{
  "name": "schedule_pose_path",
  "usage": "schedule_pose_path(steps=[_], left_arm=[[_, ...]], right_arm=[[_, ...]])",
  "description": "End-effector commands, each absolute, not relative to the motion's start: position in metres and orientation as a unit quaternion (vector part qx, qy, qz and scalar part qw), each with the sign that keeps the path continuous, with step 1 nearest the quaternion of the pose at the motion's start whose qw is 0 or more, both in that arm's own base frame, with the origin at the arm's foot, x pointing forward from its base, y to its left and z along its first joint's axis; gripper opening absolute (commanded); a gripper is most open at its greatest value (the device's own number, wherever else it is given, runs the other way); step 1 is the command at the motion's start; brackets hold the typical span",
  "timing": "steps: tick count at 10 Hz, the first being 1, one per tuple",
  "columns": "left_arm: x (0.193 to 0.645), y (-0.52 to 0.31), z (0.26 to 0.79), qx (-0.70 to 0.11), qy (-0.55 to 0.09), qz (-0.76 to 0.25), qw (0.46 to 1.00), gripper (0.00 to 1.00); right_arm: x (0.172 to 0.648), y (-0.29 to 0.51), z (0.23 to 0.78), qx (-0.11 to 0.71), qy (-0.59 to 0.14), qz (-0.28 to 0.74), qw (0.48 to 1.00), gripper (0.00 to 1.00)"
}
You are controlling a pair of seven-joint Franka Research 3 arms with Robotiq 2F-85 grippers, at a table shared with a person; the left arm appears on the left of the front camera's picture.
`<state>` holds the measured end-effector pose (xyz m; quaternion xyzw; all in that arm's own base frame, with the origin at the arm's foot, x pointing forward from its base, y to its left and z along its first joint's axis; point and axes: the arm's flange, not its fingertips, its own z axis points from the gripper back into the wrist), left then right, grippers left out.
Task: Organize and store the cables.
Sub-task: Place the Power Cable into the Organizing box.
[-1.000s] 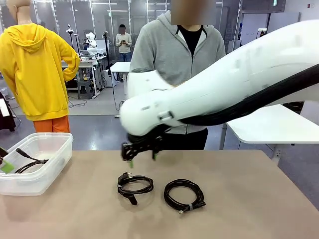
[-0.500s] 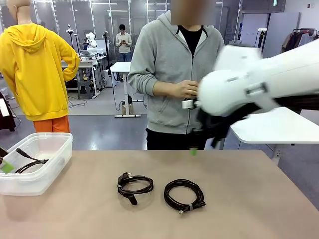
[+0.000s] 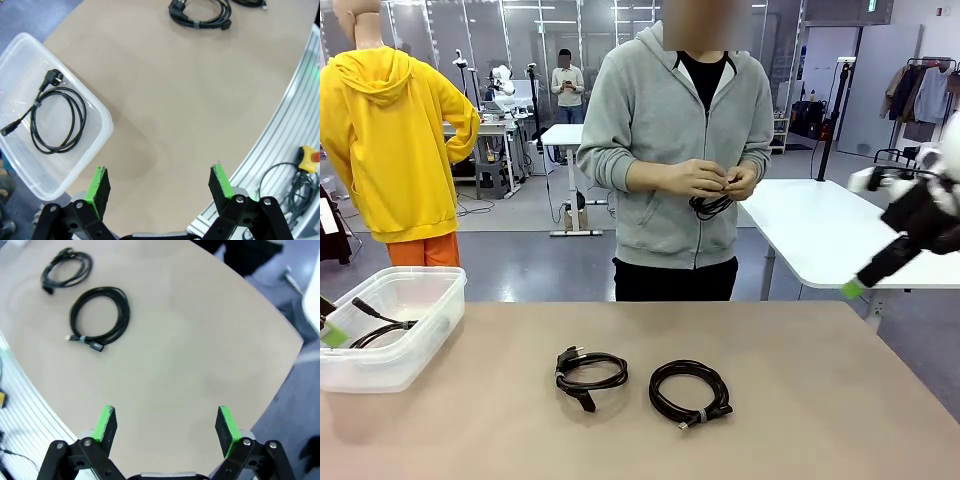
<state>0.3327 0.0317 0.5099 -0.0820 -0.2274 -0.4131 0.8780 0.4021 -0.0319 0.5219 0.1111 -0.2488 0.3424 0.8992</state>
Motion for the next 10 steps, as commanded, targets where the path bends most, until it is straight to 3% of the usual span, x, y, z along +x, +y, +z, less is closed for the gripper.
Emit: schedule_pose_path(steps=[1,3,4,7,10], left_arm=[[0.331,0.030,0.512,-0.079,-0.223,-0.411,0.880,1.00],[0.331,0.030,0.512,-0.079,-0.223,-0.411,0.880,1.00],[0.331,0.030,0.512,-0.079,-0.223,-0.411,0.880,1.00],[0.333,0.032,0.510,-0.082,-0.227,-0.413,0.878,1.00],[0.363,-0.059,0.512,-0.113,-0.196,-0.448,0.865,1.00]], right_arm=[[0.392,-0.055,0.501,0.178,-0.296,0.414,0.842,1.00],[0.389,-0.065,0.489,0.213,-0.341,0.417,0.815,1.00],[0.389,-0.064,0.507,0.156,-0.303,0.394,0.854,1.00],[0.389,-0.064,0.507,0.156,-0.303,0.394,0.854,1.00],[0.389,-0.064,0.507,0.156,-0.303,0.394,0.854,1.00]])
